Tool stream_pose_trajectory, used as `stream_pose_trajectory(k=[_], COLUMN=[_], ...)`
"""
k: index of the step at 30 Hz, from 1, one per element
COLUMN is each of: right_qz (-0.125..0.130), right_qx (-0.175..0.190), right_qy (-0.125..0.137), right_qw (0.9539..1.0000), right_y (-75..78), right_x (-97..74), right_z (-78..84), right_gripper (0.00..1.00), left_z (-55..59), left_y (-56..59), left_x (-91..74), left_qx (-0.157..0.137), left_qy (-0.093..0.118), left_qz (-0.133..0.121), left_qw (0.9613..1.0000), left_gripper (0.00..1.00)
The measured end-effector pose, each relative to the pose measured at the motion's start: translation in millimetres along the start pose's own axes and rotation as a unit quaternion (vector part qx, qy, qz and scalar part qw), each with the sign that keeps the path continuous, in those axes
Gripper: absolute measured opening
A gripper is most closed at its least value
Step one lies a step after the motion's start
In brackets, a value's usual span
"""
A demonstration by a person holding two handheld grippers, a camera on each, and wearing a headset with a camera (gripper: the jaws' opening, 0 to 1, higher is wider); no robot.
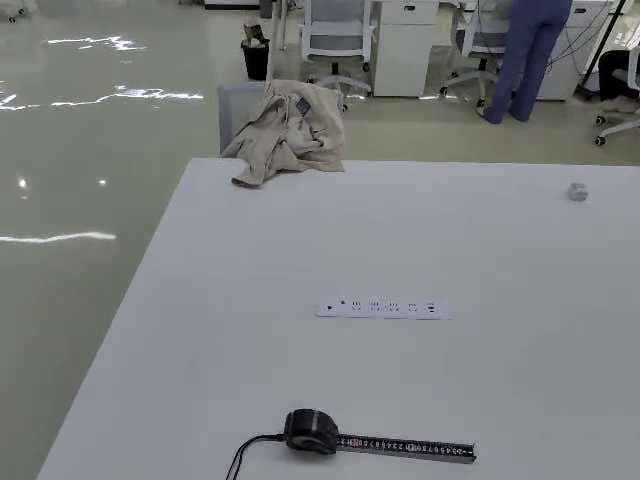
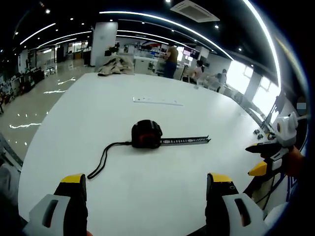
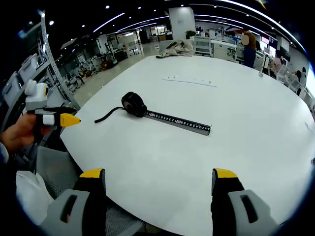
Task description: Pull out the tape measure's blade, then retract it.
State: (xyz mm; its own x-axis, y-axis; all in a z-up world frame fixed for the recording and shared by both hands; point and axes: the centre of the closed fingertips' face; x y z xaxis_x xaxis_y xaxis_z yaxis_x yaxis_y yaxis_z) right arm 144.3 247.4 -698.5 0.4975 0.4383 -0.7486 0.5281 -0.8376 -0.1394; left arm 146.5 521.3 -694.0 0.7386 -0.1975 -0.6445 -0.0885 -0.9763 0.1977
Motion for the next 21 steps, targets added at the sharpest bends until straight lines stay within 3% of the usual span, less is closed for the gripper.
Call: stream_pose_trajectory(k=[21], right_qz=[0.007], right_qx=[0.003], right_qy=[0.000], right_qw=[1.0000], right_y=[2.9], right_x=[-4.8], right_z=[1.4], right_gripper=[0.90], left_z=[-0.1], left_y=[4.8], left_x=[-3.1], left_qx=[-0.015], left_qy=[0.003], left_qz=[-0.004], left_qw=[0.9999], left_gripper=[1.00])
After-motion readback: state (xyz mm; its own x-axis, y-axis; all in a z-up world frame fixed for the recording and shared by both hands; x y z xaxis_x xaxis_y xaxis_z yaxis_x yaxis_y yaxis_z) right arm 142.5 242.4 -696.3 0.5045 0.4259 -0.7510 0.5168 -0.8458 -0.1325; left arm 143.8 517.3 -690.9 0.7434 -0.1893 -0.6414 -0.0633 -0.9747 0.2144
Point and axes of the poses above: the centre of the closed fingertips' face, and the gripper's own axes: x roughly forward along the fingers, y roughly to its right, z roughly out of its underside, and after that the axes turned 1 degree about z, right-handed
